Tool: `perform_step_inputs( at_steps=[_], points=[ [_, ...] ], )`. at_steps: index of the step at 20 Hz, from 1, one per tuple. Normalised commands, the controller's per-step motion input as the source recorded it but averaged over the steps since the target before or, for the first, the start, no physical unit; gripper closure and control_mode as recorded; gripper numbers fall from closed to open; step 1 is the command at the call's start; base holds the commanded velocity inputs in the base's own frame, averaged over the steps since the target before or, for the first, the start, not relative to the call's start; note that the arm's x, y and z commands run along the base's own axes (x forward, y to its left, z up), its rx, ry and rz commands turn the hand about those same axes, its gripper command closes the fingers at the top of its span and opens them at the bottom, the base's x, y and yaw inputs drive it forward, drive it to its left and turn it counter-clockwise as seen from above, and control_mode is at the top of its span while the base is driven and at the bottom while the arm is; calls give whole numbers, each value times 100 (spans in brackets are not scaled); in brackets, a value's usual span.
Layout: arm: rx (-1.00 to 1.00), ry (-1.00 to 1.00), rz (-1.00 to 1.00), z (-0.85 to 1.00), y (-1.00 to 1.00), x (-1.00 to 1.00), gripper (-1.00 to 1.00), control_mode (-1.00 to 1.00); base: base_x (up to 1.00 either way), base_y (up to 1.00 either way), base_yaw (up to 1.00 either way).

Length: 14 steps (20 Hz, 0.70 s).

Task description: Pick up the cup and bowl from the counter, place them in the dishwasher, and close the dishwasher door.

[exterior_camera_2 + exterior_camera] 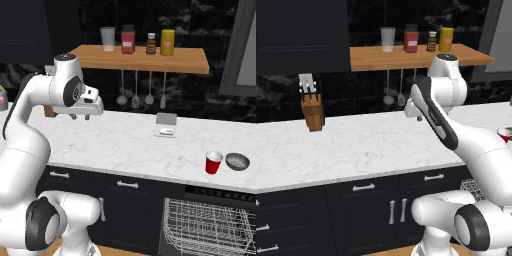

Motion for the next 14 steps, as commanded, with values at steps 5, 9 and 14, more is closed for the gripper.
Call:
perform_step_inputs(
  at_steps=[5, 9, 14],
  points=[
    [0, 0, -3, -4, -53, 0, -100, -100, 0, 0, 0],
    [0, 1, -10, -21, -94, 7, -100, -100, 0, 0, 0],
    [0, 14, -29, -35, -100, 30, -100, -100, 0, 0, 0]
  ],
)
